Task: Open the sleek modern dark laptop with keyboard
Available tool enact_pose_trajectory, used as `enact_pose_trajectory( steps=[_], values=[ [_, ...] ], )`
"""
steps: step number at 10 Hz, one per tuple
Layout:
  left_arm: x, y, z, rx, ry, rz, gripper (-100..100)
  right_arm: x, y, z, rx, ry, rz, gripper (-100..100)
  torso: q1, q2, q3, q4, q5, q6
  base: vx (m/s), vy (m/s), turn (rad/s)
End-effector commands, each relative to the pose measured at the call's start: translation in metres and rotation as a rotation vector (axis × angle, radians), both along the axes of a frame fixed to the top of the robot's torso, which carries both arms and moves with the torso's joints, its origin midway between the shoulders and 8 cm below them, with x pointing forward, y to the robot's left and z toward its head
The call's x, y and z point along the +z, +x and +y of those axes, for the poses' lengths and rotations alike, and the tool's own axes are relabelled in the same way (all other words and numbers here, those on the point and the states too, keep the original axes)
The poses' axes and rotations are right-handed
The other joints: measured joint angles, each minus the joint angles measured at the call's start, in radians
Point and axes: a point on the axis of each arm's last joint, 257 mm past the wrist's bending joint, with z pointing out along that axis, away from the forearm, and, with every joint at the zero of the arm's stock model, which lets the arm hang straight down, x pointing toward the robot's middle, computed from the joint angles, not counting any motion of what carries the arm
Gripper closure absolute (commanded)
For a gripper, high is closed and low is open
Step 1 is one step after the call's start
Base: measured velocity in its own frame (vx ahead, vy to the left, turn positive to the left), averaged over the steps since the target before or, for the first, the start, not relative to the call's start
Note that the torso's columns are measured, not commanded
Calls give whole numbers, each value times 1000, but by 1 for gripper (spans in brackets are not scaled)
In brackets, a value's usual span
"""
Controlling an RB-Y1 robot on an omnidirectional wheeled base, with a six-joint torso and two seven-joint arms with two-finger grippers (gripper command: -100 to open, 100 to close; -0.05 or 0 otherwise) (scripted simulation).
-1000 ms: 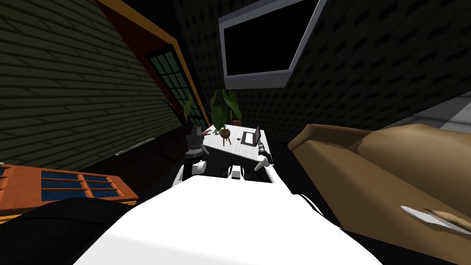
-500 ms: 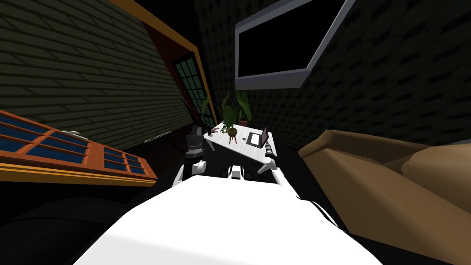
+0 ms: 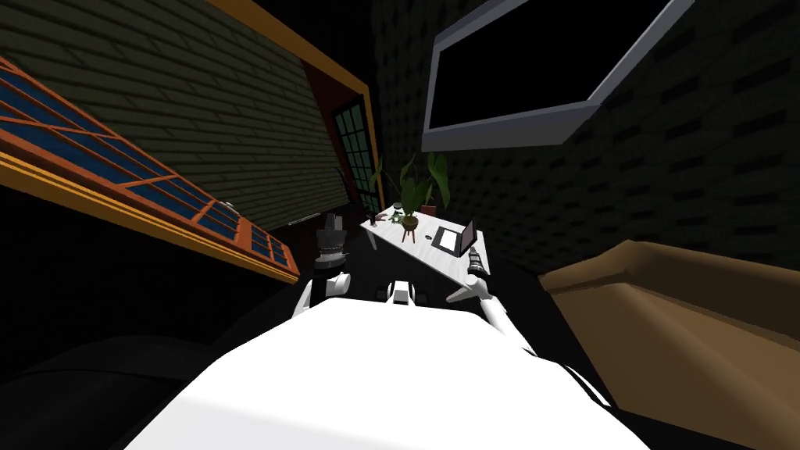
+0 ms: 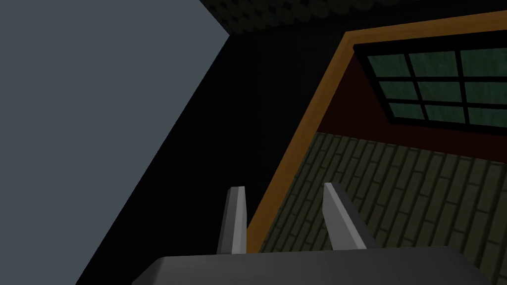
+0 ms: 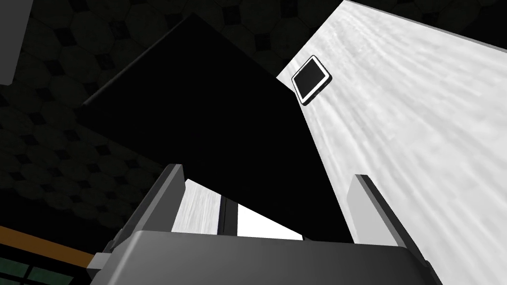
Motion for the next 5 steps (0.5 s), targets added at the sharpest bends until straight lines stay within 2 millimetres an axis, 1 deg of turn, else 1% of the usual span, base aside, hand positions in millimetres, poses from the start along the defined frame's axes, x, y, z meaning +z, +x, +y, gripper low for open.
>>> enact_pose_trajectory(
  steps=[1, 2, 3, 4, 5],
  values=[
    [0, 0, 0, 0, 0, 0, 0, 10, -12, -23, -48, 28, -33, -100, -2, -2, -1, -1, 0, 1, 2, 4, 24],
    [0, 0, 0, 0, 0, 0, 0, 10, -41, -65, -101, -6, -8, -100, -3, -3, -2, -1, -1, 1, -31, 53, 350],
    [0, 0, 0, 0, 0, 0, 0, 18, -50, -84, -144, -4, -30, -100, 0, -1, -1, 0, 0, 0, -48, 65, 453],
    [0, 0, 0, 0, 0, 0, 0, 18, -50, -84, -145, 12, -40, -100, 1, 1, 0, 0, 0, 0, -29, 35, 213],
    [0, 0, 0, 0, 0, 0, 0, 18, -50, -84, -146, 17, -44, -100, -1, 0, 0, 0, 0, 1, -11, 10, -3]
  ],
)
